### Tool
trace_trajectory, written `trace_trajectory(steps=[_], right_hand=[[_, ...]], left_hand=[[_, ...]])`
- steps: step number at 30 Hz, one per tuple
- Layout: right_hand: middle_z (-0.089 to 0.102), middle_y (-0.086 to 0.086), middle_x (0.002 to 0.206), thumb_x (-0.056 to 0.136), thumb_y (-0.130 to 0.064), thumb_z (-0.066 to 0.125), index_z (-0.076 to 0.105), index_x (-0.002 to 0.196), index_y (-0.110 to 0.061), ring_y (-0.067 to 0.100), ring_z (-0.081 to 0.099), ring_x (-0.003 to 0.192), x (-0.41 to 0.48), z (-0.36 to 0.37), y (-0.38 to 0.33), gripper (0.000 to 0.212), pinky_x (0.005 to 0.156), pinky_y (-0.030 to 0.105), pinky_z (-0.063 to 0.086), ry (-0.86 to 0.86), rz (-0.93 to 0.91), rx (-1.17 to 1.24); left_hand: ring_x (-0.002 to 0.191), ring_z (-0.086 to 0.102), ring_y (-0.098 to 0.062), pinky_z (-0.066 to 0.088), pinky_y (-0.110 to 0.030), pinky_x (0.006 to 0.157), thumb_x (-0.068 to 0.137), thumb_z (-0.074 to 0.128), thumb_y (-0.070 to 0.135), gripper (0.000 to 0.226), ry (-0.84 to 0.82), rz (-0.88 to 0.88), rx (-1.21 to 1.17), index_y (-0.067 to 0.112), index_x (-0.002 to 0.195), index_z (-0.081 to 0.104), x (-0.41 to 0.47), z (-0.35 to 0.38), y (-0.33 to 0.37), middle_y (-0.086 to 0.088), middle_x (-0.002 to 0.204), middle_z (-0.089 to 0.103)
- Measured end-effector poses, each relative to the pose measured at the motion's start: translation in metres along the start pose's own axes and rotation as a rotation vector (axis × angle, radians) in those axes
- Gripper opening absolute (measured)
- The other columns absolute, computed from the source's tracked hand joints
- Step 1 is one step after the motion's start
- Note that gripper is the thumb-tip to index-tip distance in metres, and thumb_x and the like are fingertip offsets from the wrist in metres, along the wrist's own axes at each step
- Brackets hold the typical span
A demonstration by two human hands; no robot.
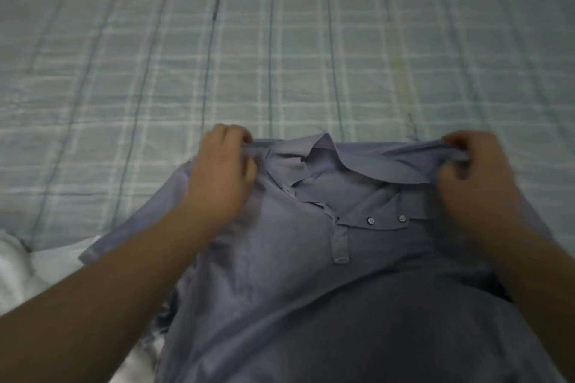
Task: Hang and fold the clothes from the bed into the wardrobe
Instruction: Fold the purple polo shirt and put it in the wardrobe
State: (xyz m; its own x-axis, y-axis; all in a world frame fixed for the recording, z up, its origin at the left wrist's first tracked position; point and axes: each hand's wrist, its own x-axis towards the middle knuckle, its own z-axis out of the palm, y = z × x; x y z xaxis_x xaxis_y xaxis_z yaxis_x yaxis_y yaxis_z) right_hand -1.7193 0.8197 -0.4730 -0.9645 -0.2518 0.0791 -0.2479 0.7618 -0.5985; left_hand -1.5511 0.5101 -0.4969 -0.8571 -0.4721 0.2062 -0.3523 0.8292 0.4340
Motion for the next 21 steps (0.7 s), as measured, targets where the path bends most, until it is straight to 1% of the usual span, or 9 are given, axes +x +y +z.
trace_trajectory(steps=[1, 4, 6, 8, 11, 14, 17, 19, 21], right_hand=[[0.063, 0.008, 0.109, 0.075, -0.021, 0.045, 0.062, 0.114, -0.015, 0.025, 0.058, 0.101, -0.008, 0.003, -0.006, 0.043, 0.093, 0.035, 0.045, -0.069, -0.043, -0.001], [0.061, 0.006, 0.117, 0.072, -0.027, 0.05, 0.058, 0.12, -0.018, 0.029, 0.056, 0.11, -0.023, 0.019, -0.006, 0.05, 0.099, 0.044, 0.044, -0.238, -0.235, -0.194], [0.058, 0.009, 0.125, 0.072, -0.031, 0.052, 0.054, 0.127, -0.017, 0.034, 0.053, 0.113, -0.025, 0.029, -0.002, 0.057, 0.099, 0.045, 0.043, -0.29, -0.272, -0.299], [0.059, 0.01, 0.124, 0.078, -0.031, 0.054, 0.054, 0.127, -0.018, 0.036, 0.054, 0.108, -0.021, 0.034, -0.003, 0.05, 0.092, 0.045, 0.046, -0.251, -0.249, -0.368], [0.062, 0.011, 0.117, 0.088, -0.022, 0.054, 0.063, 0.12, -0.019, 0.038, 0.056, 0.098, -0.011, 0.032, -0.007, 0.033, 0.081, 0.045, 0.05, -0.131, -0.242, -0.388], [0.063, 0.008, 0.122, 0.092, -0.015, 0.052, 0.067, 0.121, -0.02, 0.033, 0.058, 0.108, -0.005, 0.026, -0.002, 0.033, 0.092, 0.043, 0.05, -0.17, -0.201, -0.258], [0.063, 0.007, 0.122, 0.091, -0.004, 0.052, 0.07, 0.12, -0.019, 0.027, 0.059, 0.111, -0.006, 0.024, 0.007, 0.038, 0.096, 0.028, 0.041, -0.185, -0.186, -0.172], [0.064, 0.006, 0.12, 0.087, 0.004, 0.051, 0.073, 0.115, -0.017, 0.025, 0.059, 0.108, -0.007, 0.022, 0.008, 0.041, 0.091, 0.018, 0.035, -0.161, -0.135, -0.111], [0.064, 0.007, 0.117, 0.086, 0.007, 0.051, 0.075, 0.11, -0.018, 0.023, 0.06, 0.104, -0.008, 0.021, 0.007, 0.042, 0.088, 0.013, 0.032, -0.123, -0.074, -0.033]], left_hand=[[0.093, 0.05, -0.027, 0.036, -0.032, 0.083, 0.082, 0.065, 0.016, 0.022, -0.037, -0.014, -0.084, 0.012, 0.1, 0.053, -0.005, 0.001, 0.018, -0.005, 0.1, 0.049], [0.094, 0.046, -0.02, 0.042, -0.035, 0.081, 0.077, 0.079, 0.037, 0.047, -0.182, -0.12, -0.177, 0.017, 0.098, 0.042, -0.009, 0.016, 0.061, 0.0, 0.103, 0.043], [0.102, 0.047, -0.024, 0.047, -0.041, 0.082, 0.073, 0.079, 0.051, 0.062, -0.245, -0.185, -0.055, 0.014, 0.107, 0.043, -0.002, 0.03, 0.075, -0.004, 0.111, 0.045], [0.108, 0.047, -0.029, 0.048, -0.043, 0.083, 0.075, 0.075, 0.055, 0.07, -0.257, -0.217, 0.106, 0.011, 0.117, 0.041, 0.007, 0.041, 0.081, -0.008, 0.117, 0.045], [0.105, 0.05, -0.033, 0.042, -0.043, 0.076, 0.08, 0.065, 0.031, 0.048, -0.144, -0.234, 0.127, 0.007, 0.116, 0.043, 0.016, 0.049, 0.085, -0.012, 0.114, 0.049], [0.095, 0.05, -0.031, 0.038, -0.041, 0.068, 0.079, 0.056, 0.018, 0.026, -0.122, -0.216, 0.129, 0.011, 0.102, 0.046, 0.022, 0.042, 0.081, -0.009, 0.1, 0.053], [0.088, 0.047, -0.027, 0.035, -0.039, 0.067, 0.085, 0.051, 0.014, 0.007, -0.099, -0.196, 0.052, 0.015, 0.091, 0.048, 0.024, 0.03, 0.074, -0.002, 0.089, 0.05], [0.083, 0.047, -0.024, 0.037, -0.038, 0.068, 0.086, 0.052, 0.009, 0.008, -0.08, -0.211, -0.09, 0.014, 0.092, 0.05, 0.023, 0.022, 0.069, -0.001, 0.09, 0.049], [0.08, 0.046, -0.021, 0.039, -0.036, 0.071, 0.084, 0.051, 0.0, 0.018, -0.033, -0.196, -0.154, 0.012, 0.098, 0.053, 0.016, 0.016, 0.056, -0.001, 0.096, 0.046]])
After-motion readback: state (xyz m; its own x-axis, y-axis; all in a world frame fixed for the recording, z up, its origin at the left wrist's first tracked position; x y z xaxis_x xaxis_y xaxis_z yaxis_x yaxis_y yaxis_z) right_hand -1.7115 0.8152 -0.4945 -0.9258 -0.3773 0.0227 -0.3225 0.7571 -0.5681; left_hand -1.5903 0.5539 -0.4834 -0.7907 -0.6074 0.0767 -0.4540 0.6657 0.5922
